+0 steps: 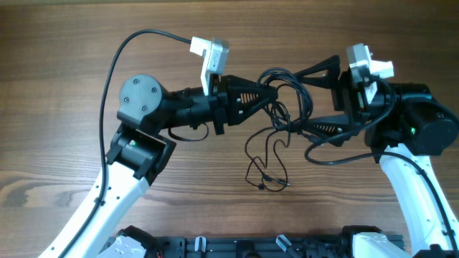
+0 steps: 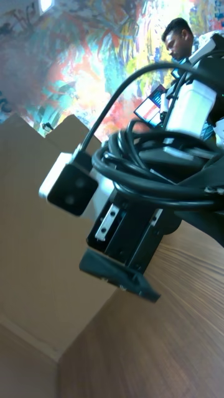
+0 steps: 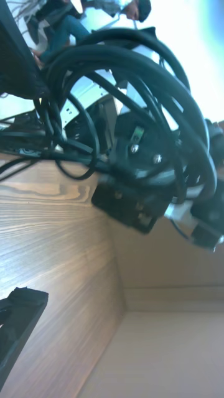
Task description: Untangle cables
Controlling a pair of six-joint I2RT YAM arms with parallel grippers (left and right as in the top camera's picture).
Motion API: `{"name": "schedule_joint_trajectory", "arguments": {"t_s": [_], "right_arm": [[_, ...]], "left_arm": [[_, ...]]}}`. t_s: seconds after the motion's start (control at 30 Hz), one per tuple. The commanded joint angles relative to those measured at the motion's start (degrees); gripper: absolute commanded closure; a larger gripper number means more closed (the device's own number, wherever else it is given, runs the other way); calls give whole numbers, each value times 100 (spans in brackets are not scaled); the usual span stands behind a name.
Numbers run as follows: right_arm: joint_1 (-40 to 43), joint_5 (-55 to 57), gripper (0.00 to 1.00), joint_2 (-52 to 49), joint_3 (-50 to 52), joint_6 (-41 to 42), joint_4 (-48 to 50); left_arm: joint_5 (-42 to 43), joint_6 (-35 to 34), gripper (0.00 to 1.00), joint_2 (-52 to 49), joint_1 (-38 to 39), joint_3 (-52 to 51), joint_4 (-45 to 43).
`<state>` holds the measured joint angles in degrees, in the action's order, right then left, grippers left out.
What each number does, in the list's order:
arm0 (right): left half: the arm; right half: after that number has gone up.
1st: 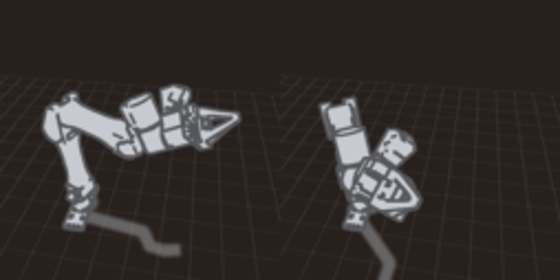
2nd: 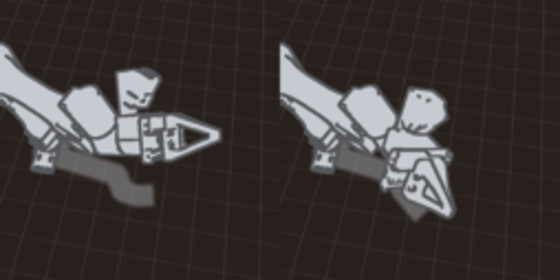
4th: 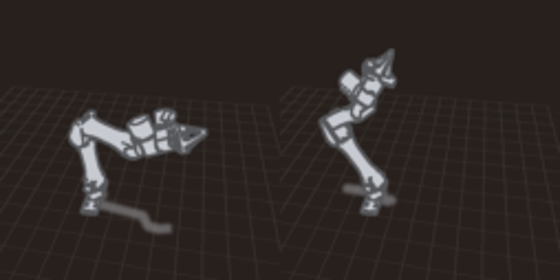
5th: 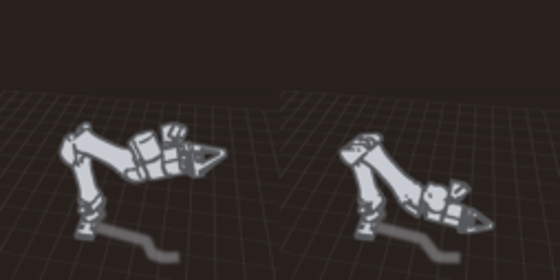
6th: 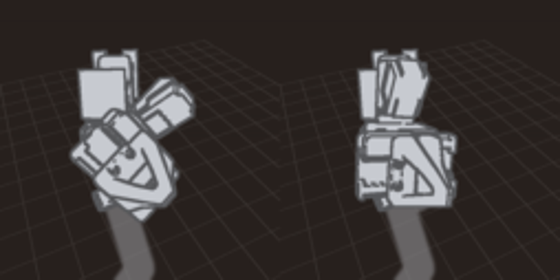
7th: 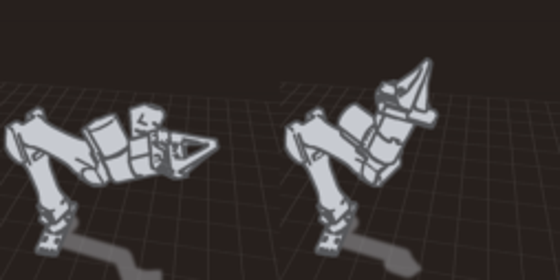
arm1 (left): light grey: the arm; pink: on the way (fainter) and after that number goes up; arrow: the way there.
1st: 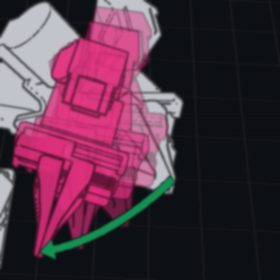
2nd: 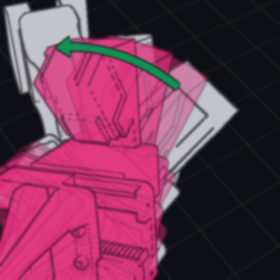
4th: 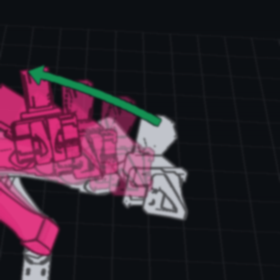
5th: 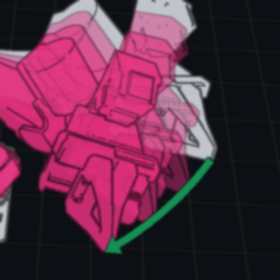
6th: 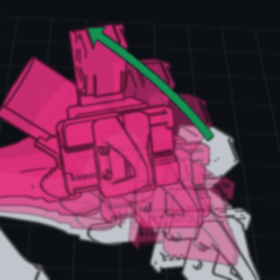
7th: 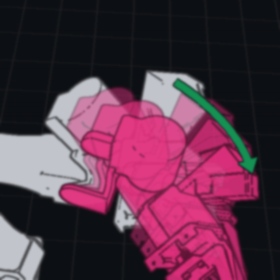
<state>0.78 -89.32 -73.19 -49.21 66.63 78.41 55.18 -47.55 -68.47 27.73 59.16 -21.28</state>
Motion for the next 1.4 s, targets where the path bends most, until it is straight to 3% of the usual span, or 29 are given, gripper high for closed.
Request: {"name": "schedule_joint_trajectory", "arguments": {"t_s": [0.0,0.47,0.93,1.37], "right_arm": [[-72,-116,0,-9,-72,162,44],[-157,400,0,-9,-72,413,44],[-55,101,0,-11,-72,472,144],[-133,-354,0,-9,-72,494,560]], "left_arm": [[-122,-90,96,-109,66,55,-39],[-254,-44,96,-337,625,55,-37],[-273,15,96,-63,358,55,-195],[-844,-94,96,-103,361,55,-334]]}}
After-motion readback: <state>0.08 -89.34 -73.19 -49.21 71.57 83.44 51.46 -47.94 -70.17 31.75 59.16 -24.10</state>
